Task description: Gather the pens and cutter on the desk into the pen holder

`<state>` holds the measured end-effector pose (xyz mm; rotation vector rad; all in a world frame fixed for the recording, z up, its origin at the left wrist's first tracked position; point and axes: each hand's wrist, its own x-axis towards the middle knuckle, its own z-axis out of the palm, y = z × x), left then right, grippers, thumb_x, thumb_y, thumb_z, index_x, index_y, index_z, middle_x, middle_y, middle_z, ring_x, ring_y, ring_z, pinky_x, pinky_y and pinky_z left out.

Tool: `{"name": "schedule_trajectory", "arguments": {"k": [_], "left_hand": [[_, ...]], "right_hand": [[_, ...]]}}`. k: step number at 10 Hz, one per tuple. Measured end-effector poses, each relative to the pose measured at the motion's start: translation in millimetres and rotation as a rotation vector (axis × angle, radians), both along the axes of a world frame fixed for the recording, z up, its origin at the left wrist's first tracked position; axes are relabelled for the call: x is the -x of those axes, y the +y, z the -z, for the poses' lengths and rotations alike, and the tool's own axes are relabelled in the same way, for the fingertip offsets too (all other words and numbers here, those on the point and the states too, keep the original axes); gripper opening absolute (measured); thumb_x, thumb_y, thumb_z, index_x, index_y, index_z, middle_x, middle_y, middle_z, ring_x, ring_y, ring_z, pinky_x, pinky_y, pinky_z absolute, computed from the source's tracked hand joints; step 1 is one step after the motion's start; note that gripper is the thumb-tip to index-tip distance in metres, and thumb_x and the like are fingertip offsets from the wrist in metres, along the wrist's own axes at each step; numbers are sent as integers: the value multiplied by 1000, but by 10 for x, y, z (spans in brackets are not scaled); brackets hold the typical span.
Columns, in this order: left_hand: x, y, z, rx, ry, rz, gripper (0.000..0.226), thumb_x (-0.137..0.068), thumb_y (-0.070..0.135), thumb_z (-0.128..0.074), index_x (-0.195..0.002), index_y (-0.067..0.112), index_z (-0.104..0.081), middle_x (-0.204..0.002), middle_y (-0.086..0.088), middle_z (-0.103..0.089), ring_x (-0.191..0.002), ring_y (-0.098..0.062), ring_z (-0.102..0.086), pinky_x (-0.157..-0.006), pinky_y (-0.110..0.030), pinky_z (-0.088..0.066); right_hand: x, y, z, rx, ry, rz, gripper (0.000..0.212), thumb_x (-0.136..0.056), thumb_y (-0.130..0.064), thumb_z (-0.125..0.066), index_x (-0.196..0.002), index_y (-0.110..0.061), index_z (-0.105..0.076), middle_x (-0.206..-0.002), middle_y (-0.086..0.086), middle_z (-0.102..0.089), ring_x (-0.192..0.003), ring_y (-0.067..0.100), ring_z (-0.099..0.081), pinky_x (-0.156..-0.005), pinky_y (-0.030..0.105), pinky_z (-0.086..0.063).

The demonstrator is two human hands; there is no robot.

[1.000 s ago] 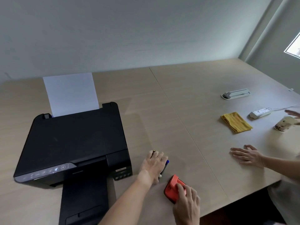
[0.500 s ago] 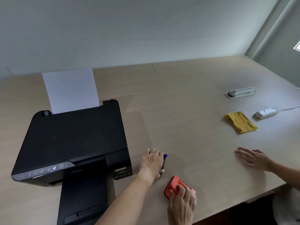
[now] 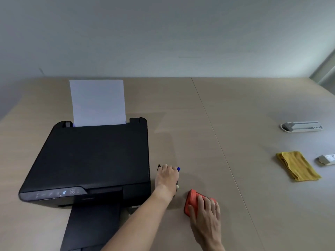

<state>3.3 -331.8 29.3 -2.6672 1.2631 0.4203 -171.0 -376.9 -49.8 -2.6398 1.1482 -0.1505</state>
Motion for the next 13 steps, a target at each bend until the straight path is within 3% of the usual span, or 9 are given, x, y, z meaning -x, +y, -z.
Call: {"name": "schedule_trajectory", "arguments": {"k": [1,2,3,7,10,11,12,13], "left_hand": [[-175,-76,13,18,40,-66,47,-89,19,-70,-126,2,-48,-127,-15,-56,-121,-28,-48,-101,-34,-42],[-344,-177,14,25,54,-99,46,-89,16,-69,-128,1,-47,-128,-16,-55,-122,-29,-47,-102,-35,-43],[-519,-291,8,32,52,-125,45,-91,15,-68,-128,1,-47,-129,-16,-55,-122,-30,-47,-104,-36,-43],[-1180,-701,10,84,58,-263,44,-85,19,-75,-119,2,-54,-120,-15,-62,-118,-30,-50,-96,-37,-47],[-1377,-776,67,125,33,-245,44,-88,24,-72,-121,2,-53,-122,-16,-60,-119,-31,-49,-98,-38,-46],[-1360,-767,56,111,24,-250,47,-88,23,-72,-124,1,-50,-125,-16,-58,-120,-31,-49,-99,-37,-46],[-1303,-711,25,136,23,-253,57,-85,12,-72,-131,-2,-41,-130,-18,-51,-122,-30,-47,-105,-34,-42],[-1110,-674,-7,274,49,-275,73,-76,1,-71,-138,-3,-32,-137,-17,-43,-127,-30,-42,-112,-35,-35]], "right_hand": [[-309,-274,5,-13,47,-112,59,-87,-54,-23,-122,-18,-54,-119,5,-57,-118,31,-50,-112,41,-21],[-611,-533,-5,-15,103,-225,50,-93,-52,-20,-127,-25,-45,-127,2,-50,-124,26,-41,-117,42,-19],[-969,-717,-19,-63,101,-293,40,-97,-47,-30,-129,-26,-40,-130,-2,-48,-127,23,-38,-117,41,-17],[-1866,-1280,-20,-50,193,-491,48,-97,-46,-29,-140,-23,-29,-139,-1,-41,-132,24,-29,-118,44,-15],[-2146,-1389,44,-32,160,-511,50,-96,-46,-35,-139,-22,-30,-137,2,-43,-131,29,-31,-116,46,-18],[-2122,-1399,90,6,180,-525,52,-95,-48,-33,-141,-22,-28,-144,6,-35,-139,32,-24,-118,48,-11],[-2058,-1349,-10,22,98,-458,58,-93,-51,-36,-142,-21,-26,-157,13,-13,-147,31,-2,-116,51,8],[-1807,-1245,-14,-16,-109,-299,57,-90,-44,-46,-140,-20,-30,-155,15,-15,-147,29,-3,-119,52,1]]}}
